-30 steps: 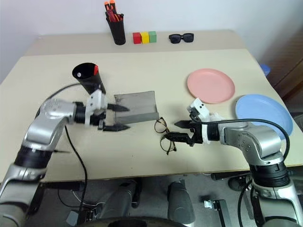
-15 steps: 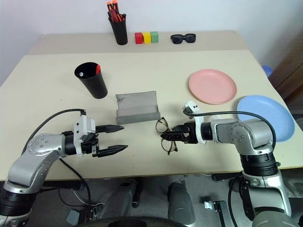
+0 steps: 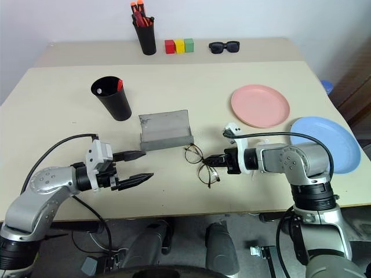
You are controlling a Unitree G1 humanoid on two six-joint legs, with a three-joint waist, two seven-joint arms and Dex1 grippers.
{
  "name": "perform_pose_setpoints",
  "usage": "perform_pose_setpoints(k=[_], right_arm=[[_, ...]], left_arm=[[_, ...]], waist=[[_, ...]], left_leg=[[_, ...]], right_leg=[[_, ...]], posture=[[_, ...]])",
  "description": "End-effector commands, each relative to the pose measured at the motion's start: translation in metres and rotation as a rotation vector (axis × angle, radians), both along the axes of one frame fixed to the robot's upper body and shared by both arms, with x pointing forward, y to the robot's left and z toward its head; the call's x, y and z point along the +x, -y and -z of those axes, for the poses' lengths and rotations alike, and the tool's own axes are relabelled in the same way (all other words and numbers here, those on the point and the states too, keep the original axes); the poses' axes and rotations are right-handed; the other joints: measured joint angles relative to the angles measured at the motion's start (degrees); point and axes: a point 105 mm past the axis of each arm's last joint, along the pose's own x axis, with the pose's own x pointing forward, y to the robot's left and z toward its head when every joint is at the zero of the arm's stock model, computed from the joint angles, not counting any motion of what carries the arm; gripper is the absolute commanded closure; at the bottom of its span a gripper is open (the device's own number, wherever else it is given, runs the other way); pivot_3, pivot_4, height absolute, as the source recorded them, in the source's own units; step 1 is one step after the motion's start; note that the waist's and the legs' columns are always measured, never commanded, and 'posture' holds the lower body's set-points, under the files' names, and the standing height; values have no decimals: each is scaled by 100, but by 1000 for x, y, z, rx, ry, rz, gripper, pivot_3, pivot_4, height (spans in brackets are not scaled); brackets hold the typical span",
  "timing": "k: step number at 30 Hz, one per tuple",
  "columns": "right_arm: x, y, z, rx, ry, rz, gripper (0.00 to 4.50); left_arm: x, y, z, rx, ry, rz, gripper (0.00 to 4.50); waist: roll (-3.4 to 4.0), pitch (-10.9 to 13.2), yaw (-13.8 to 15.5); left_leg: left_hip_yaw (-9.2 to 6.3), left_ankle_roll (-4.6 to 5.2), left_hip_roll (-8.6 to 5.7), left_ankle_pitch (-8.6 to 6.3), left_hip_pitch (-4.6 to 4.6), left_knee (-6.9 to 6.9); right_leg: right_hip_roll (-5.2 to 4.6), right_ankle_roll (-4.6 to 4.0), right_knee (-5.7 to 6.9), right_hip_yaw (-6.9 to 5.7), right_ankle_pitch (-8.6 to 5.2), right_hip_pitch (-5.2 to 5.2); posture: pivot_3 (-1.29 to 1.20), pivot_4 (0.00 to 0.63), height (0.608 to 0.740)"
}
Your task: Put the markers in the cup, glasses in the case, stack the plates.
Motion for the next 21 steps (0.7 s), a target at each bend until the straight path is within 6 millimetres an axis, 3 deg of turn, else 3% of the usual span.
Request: perform_pose_setpoints(k=[1,4,7,11,16,21], right_arm=[[-2,6,-25,-31,110,-43,4463],[-3,3,-46,-102,265,-138,4463],[0,-15,-77,-111,437,-251,4463],[27,-46,-104,-179,711,-362,4463],[62,-83,-110,-273,923,-482,4463],[91,-129,-92,-318,984,-597,4463]], left_arm=[[2,-8,-12,-7,52,-36,1006],[6,-19,-13,-9,58,-95,1006],[11,-31,-11,-3,61,-148,1006],[15,-43,-6,14,71,-195,1006],[21,-56,-11,-28,99,-267,1006],[18,-72,-19,-72,132,-339,1006]], waist=[[1,1,8],[3,2,-3],[10,2,-52],[10,2,-47],[9,1,-21],[9,1,-78]], left_leg=[[0,0,0,0,-1,0],[1,-1,1,-1,-2,-1],[10,-1,9,-1,-1,-6],[14,-2,15,-2,0,-14],[12,-3,10,-2,-2,-14],[13,-8,10,1,-1,-19]], right_leg=[[-1,-1,-1,0,0,0],[-1,-2,-5,0,-1,-1],[-1,-14,-6,0,-8,-9],[2,-17,-7,-3,-8,-15],[2,-17,-17,-4,-7,-14],[8,2,-1,-2,7,-25]], posture=[[0,150,740],[0,150,740],[0,150,740],[0,150,740],[0,150,740],[0,150,740]])
